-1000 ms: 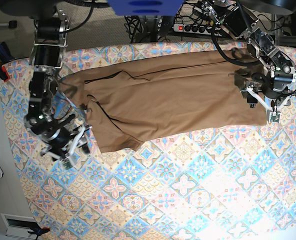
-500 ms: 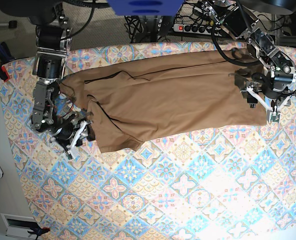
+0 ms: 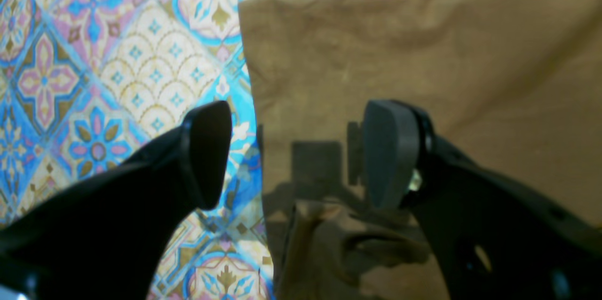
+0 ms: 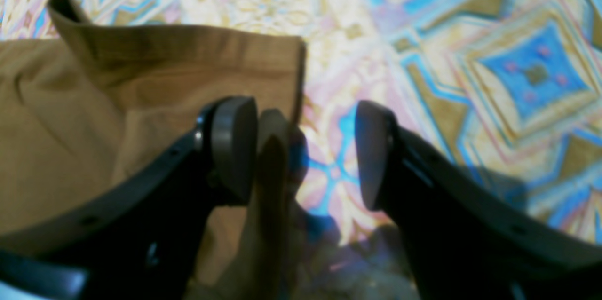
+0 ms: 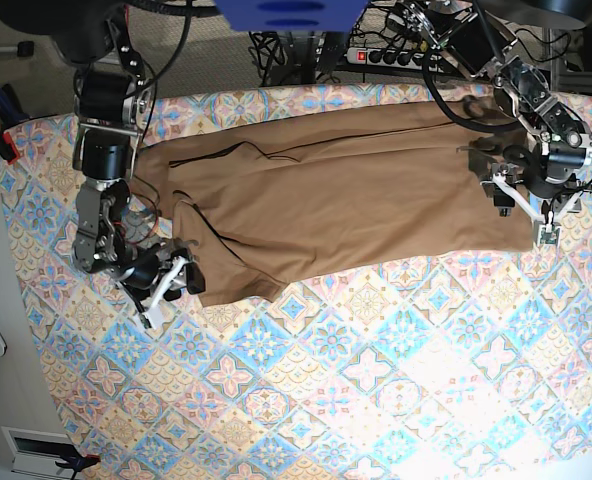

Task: Layout the t-shirt on the table in an organized manner, then fold the t-shirt properly
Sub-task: 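Pull the hem corner with the right gripper toward the folded edge, then move the left gripper to the hem corner and grasp it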

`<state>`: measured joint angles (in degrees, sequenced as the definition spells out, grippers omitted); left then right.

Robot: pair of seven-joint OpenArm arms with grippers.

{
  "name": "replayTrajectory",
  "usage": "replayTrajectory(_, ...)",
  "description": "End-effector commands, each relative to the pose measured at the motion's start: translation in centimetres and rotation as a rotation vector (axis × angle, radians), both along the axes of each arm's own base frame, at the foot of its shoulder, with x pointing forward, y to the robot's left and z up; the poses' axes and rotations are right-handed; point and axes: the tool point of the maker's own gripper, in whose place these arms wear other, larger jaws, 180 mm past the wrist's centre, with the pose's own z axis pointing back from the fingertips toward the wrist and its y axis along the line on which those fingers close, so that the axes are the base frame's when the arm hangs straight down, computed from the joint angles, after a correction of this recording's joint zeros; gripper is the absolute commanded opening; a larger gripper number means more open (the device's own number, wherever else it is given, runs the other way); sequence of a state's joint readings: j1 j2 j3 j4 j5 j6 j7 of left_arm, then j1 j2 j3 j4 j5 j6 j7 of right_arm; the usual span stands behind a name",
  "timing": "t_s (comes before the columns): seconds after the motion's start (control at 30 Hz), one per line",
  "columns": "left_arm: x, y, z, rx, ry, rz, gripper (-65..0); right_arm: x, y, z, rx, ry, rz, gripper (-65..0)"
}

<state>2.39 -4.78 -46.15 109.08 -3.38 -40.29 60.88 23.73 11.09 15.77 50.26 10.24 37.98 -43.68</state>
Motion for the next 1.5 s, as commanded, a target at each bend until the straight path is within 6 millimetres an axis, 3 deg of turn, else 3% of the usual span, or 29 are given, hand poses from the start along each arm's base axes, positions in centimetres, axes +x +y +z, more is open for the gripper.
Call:
replayTrajectory(0.0,0.7,0.4,1.3,0.019,-0.044,-0.003,-22.6,0.8,0.5,1.0,0.003,-0.021,0.013,-33.0)
replayTrajectory(0.33,0.9,0.4,1.4,0.019,-0.048,-0.003,-22.6,0.5,4.1,0.5,0.013,-0.017,0.088,-33.0)
replayTrajectory(0.57,1.2,0.6,1.5,0.022,-0.054,-0.003,-22.6,0.9,4.3,0.9,0.026,-0.044,0.085,-33.0)
replayTrajectory(0.67,2.2,1.4,1.9,0.025,-0.065,0.005,-22.6,0.9,4.3,0.9,0.026,-0.044,0.085,-33.0)
replayTrajectory(0.9,5.1,4.6,0.0,-0.004,0.015,0.051,-22.6,0.8,4.3,0.8,0.023,-0.042,0.088,-33.0)
replayTrajectory(1.07,6.4,6.5,-0.3,-0.026,0.040,0.050,-22.0,0.8,4.3,0.9,0.021,-0.046,0.089,-33.0)
replayTrajectory(1.17,6.7,7.4,-1.9,-0.047,0.108,0.036,-22.0,0.8,4.3,0.9,0.019,-0.046,0.089,-33.0)
replayTrajectory(1.3,7.5,7.5,-3.4,-0.102,0.136,0.014,-22.0,0.7,4.3,0.9,0.019,-0.044,0.089,-33.0)
replayTrajectory(1.47,8.5,5.7,-5.1,-0.127,0.132,-0.054,-22.0,0.7,4.3,0.9,0.019,-0.044,0.089,-33.0)
